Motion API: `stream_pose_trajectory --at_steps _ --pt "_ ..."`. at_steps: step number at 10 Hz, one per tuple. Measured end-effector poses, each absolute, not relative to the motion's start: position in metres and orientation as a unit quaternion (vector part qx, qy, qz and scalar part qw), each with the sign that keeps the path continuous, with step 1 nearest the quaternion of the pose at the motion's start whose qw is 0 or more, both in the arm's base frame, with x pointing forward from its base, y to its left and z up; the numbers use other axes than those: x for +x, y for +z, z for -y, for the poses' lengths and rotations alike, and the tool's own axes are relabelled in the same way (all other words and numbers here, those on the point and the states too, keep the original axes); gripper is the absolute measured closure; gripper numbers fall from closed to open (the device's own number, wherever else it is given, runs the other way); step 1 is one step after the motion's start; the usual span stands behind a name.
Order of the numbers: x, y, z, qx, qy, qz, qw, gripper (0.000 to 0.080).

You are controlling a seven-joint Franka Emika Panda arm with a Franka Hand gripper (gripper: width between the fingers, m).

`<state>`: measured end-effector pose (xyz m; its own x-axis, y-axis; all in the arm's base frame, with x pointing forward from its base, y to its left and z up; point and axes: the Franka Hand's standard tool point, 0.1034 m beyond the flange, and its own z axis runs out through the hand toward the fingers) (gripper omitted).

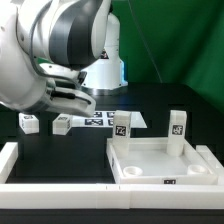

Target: Assemble square table

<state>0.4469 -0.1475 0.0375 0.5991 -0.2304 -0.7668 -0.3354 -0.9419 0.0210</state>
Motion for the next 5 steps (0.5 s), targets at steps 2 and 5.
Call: stream_pose_trajectory --at_steps 2,5 --pt "0.4408 0.0391 0.1428 -0.901 0.401 -0.156 0.057 0.015" --pt "0.4403 0.0369 0.1446 -0.9 0.402 -0.157 0.056 0.015"
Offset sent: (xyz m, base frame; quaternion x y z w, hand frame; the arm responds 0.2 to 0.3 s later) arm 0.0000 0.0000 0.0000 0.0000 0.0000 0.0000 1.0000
